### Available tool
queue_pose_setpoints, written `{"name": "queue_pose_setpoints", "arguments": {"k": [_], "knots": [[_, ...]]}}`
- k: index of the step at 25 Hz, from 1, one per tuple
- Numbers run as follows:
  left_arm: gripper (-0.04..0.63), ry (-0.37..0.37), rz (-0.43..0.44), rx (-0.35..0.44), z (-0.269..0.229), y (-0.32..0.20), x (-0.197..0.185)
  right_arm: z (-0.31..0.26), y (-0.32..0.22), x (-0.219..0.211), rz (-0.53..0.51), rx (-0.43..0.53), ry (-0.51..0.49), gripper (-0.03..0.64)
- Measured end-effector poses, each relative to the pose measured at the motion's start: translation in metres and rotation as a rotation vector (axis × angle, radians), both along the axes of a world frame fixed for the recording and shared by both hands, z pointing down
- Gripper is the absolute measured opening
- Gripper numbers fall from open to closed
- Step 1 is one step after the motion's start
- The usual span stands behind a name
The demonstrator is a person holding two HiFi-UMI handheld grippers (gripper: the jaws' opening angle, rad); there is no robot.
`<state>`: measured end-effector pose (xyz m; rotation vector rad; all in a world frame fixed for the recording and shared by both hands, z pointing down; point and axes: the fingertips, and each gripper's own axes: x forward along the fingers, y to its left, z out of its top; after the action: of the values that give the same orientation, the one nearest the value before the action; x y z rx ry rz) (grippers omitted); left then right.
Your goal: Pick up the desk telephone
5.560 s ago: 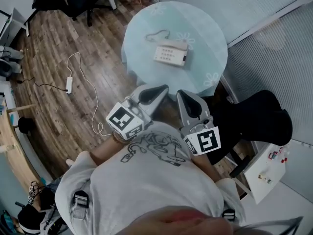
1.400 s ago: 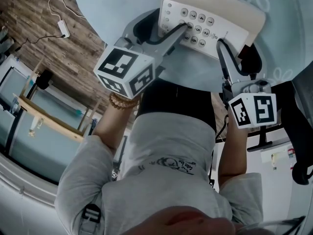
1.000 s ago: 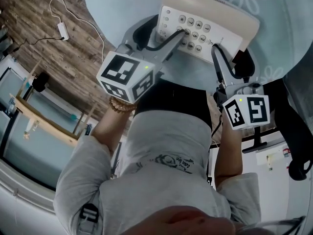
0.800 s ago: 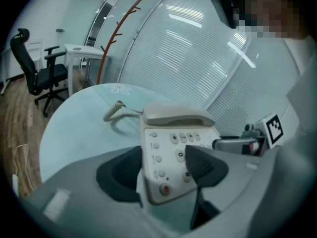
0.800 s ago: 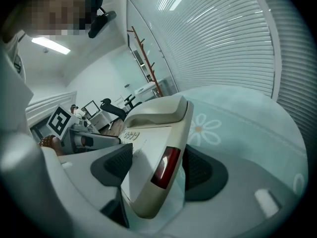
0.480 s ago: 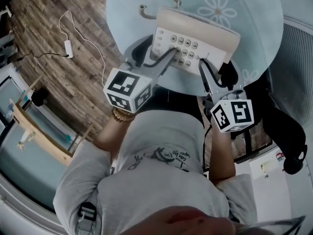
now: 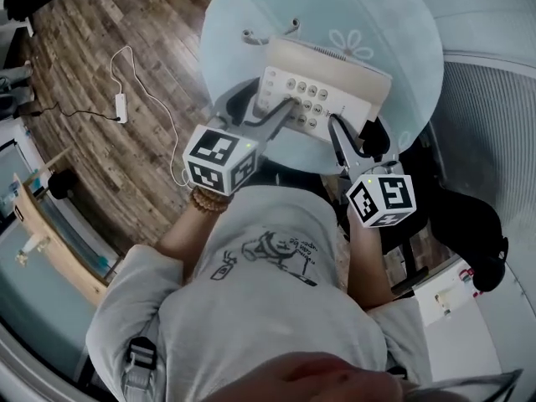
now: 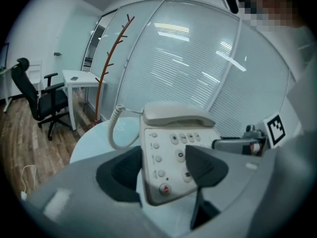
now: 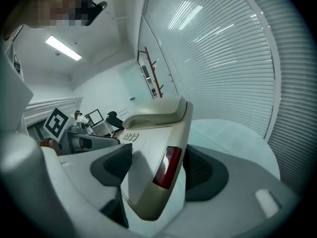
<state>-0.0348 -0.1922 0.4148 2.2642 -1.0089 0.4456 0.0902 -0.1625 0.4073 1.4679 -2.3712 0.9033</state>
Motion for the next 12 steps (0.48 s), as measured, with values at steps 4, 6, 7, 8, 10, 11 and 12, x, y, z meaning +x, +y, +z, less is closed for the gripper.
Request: {"name": "queue_pose_setpoints", "arguments": {"k": [4, 6, 7, 8, 10, 11, 12], "knots": [[0.275, -0.001, -0.008, 0.028, -0.021, -0.002, 0.006, -0.021, -0.003, 0.006, -0.002, 0.031, -0.002, 0.316], [0.276, 0.001, -0.011, 0.04, -0.035, -0.004, 0.008, -0.035, -0.006, 0.008, -0.004, 0.046, 0.004, 0.316], [0.275, 0.003, -0.013, 0.047, -0.043, -0.005, 0.008, -0.043, -0.007, 0.008, -0.004, 0.053, 0.006, 0.316], [0.276, 0.006, -0.016, 0.055, -0.05, -0.005, 0.009, -0.051, -0.007, 0.009, -0.004, 0.061, 0.007, 0.317], [0.276, 0.013, -0.022, 0.069, -0.065, -0.002, 0.009, -0.065, -0.005, 0.009, -0.005, 0.077, 0.012, 0.318], [0.276, 0.015, -0.024, 0.076, -0.071, 0.0, 0.008, -0.072, -0.003, 0.008, -0.005, 0.085, 0.015, 0.318], [0.276, 0.018, -0.025, 0.083, -0.078, 0.001, 0.008, -0.079, -0.002, 0.008, -0.005, 0.092, 0.019, 0.318]]}}
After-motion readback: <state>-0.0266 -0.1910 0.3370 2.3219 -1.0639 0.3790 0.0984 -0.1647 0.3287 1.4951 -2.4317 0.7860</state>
